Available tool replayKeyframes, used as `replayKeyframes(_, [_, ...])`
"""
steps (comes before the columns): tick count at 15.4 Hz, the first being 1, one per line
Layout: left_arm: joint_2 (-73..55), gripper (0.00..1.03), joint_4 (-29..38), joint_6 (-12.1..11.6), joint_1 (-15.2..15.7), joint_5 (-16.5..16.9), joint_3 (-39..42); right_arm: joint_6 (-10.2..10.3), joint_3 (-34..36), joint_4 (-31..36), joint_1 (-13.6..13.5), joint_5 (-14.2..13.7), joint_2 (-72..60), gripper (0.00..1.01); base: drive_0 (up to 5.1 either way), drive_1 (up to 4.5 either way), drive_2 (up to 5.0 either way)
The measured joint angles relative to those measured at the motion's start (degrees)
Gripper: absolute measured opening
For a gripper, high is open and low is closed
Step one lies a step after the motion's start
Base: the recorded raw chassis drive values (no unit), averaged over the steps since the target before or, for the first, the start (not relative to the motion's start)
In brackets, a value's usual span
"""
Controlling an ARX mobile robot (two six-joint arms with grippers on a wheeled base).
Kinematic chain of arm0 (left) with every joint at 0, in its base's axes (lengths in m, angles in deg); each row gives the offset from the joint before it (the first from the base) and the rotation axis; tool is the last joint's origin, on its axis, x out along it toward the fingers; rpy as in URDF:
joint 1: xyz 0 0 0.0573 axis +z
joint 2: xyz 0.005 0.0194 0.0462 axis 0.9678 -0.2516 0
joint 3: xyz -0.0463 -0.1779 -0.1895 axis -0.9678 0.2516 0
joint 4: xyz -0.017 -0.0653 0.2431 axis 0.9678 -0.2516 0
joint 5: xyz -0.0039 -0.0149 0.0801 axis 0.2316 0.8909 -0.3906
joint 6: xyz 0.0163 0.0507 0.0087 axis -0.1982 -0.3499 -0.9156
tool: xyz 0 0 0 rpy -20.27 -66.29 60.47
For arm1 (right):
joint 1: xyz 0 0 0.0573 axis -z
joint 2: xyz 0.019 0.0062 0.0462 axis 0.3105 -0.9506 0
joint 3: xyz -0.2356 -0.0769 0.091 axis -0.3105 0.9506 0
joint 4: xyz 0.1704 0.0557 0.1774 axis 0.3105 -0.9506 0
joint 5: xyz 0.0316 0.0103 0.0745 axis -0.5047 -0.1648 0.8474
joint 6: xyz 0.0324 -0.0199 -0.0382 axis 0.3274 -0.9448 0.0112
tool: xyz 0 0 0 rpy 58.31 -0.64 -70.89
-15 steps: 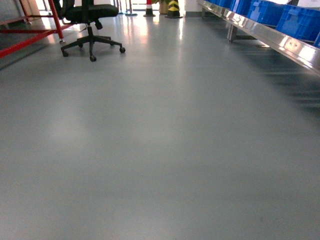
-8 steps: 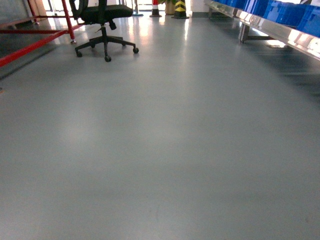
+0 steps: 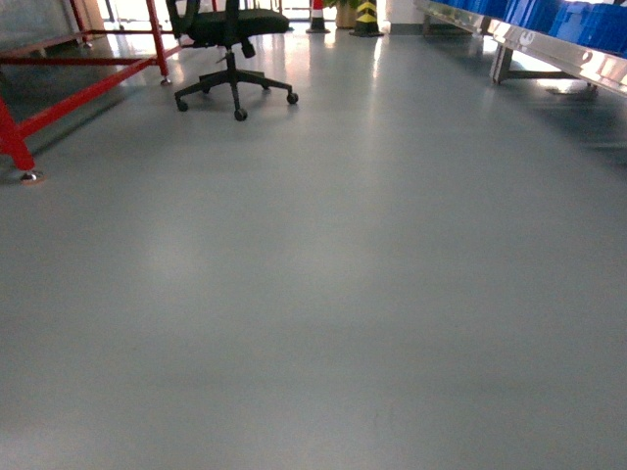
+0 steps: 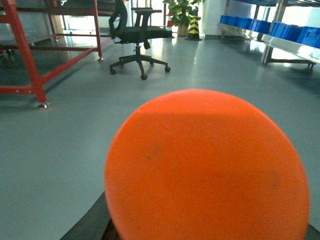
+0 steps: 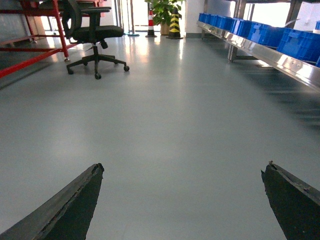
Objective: Pick capacitor and pack into box
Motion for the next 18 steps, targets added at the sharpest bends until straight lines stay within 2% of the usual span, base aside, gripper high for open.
replayKeyframes(18, [0.0,0.44,-0.1,0.0,0.0,-0.1,0.0,0.0,0.0,0.1,0.0,0.0,0.0,0.98,-4.9,2.5,2.5])
